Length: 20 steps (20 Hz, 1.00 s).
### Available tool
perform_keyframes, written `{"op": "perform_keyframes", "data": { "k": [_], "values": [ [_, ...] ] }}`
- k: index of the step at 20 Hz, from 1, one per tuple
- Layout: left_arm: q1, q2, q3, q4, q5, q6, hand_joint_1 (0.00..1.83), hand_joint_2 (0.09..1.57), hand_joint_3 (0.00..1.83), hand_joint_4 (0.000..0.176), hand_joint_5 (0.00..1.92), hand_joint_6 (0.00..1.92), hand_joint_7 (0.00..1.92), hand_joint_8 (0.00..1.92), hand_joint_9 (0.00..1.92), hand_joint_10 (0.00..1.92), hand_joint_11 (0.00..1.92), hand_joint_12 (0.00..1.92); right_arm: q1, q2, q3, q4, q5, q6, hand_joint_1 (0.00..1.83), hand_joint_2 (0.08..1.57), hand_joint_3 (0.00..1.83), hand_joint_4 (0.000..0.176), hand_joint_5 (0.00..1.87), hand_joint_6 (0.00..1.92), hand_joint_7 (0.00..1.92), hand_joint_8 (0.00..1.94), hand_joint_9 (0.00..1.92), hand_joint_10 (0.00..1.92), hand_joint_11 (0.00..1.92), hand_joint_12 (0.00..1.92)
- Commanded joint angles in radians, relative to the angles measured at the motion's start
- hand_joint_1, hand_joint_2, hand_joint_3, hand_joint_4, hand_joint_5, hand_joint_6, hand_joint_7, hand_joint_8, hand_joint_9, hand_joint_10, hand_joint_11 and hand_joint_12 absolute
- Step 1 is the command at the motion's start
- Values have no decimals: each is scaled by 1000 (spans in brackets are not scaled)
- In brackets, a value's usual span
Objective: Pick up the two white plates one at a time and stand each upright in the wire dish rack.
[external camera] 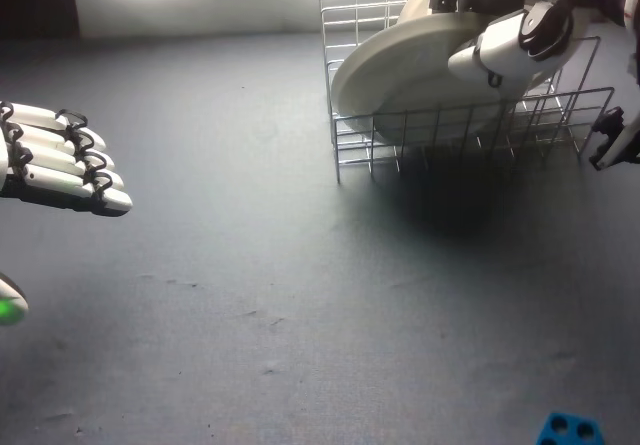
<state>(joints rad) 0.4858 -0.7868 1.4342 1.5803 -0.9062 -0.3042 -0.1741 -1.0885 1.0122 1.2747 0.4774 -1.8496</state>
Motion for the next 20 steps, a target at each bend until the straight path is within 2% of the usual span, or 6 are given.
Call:
{"op": "perform_keyframes", "data": {
  "k": [1,4,6,8,11,20],
  "values": [
    [-14,7,0,-57,-20,0,0,1051,0,0,166,5,189,5,146,3,0,255,7,2,-1,-49,35,6,1106,1228,1,0,741,1330,739,895,666,852,422,1485],
    [-14,6,0,-55,-20,0,0,1045,0,0,155,1,170,1,134,1,0,243,10,2,-1,-51,35,6,1104,1209,0,0,784,1269,744,691,625,868,372,1489],
    [-14,6,0,-54,-20,0,0,1051,0,0,166,3,170,1,133,0,0,263,16,2,-1,-51,35,7,1061,1239,0,0,733,1350,608,773,470,962,197,1533],
    [-14,6,-1,-54,-20,0,0,1050,0,0,175,1,184,0,140,0,0,288,25,2,-1,-51,35,11,1080,1127,0,0,452,866,466,817,318,1014,9,1558],
    [-13,7,-3,-52,-20,0,0,1057,1,0,158,1,179,0,136,0,0,265,30,3,-2,-51,35,12,1080,1120,0,0,383,802,412,827,273,1026,0,1484],
    [-14,7,-7,-48,-24,0,0,1055,1,0,164,1,189,1,151,1,0,298,69,13,-15,-51,35,24,989,1165,3,0,216,1105,286,969,154,1042,0,1309]
  ]
}}
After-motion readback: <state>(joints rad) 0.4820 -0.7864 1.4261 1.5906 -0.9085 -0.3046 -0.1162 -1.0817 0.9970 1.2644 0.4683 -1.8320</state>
